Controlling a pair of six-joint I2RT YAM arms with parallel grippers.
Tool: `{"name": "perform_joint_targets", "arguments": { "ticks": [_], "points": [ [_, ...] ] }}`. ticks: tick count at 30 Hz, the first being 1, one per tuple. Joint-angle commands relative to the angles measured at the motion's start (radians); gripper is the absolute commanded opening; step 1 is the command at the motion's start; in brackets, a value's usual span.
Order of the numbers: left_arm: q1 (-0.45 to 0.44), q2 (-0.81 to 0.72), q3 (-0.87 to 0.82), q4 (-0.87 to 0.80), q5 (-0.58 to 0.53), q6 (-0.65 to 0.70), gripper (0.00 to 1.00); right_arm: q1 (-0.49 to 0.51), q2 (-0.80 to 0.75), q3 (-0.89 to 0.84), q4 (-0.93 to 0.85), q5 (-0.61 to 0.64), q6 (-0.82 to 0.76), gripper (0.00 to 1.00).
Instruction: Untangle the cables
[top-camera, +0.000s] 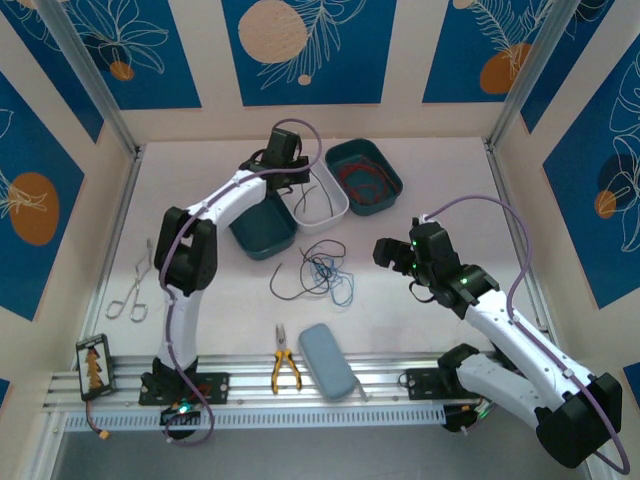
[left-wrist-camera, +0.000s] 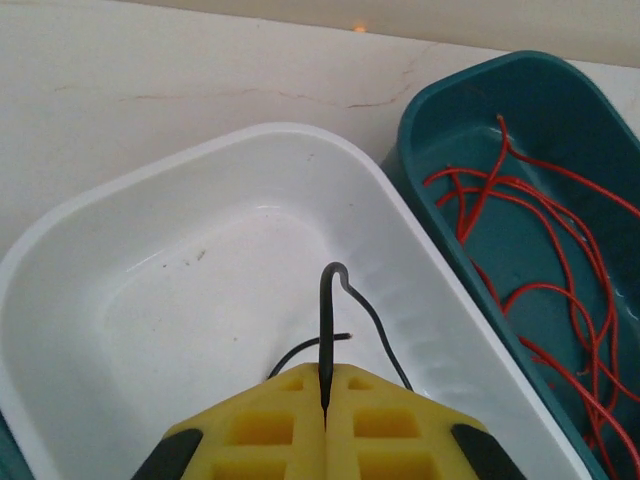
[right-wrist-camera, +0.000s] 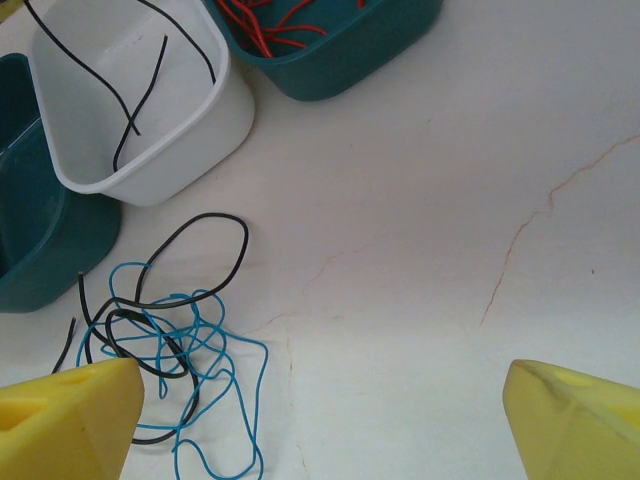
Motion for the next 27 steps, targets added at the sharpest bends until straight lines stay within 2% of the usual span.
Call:
{"name": "perform_joint_targets", "arguments": {
  "ticks": [1, 3, 10, 18, 20, 24, 27],
  "points": [
    [0.013, 0.037, 0.062, -0.052, 0.024, -0.053, 0.12, -0.006, -0.009, 0.012, 0.003, 0.002, 0.014, 0.93],
    [0.013, 0.046, 0.078, -0.063, 0.021, -0.051, 0.24, -0.006, -0.006, 0.012, 0.002, -0.003, 0.012, 0.93],
    [0.013, 0.027, 0.084, -0.079, -0.004, -0.034, 0.43, -0.005, 0.011, 0.023, 0.0, -0.023, 0.008, 0.92],
    [0.013, -0.084, 0.013, -0.046, -0.026, -0.013, 0.66, -0.004, 0.068, 0.053, -0.016, -0.045, 0.025, 0.86],
    [0.013, -0.128, -0.018, -0.031, -0.024, -0.009, 0.74, -0.006, 0.091, 0.066, -0.026, -0.056, 0.046, 0.84],
    [0.008, -0.249, -0.129, 0.019, -0.032, -0.004, 1.0, -0.004, 0.156, 0.096, -0.024, -0.109, 0.092, 0.79],
    [0.005, -0.36, -0.244, 0.072, -0.049, -0.001, 1.0, -0.003, 0.223, 0.124, -0.015, -0.156, 0.127, 0.75]
  ]
}}
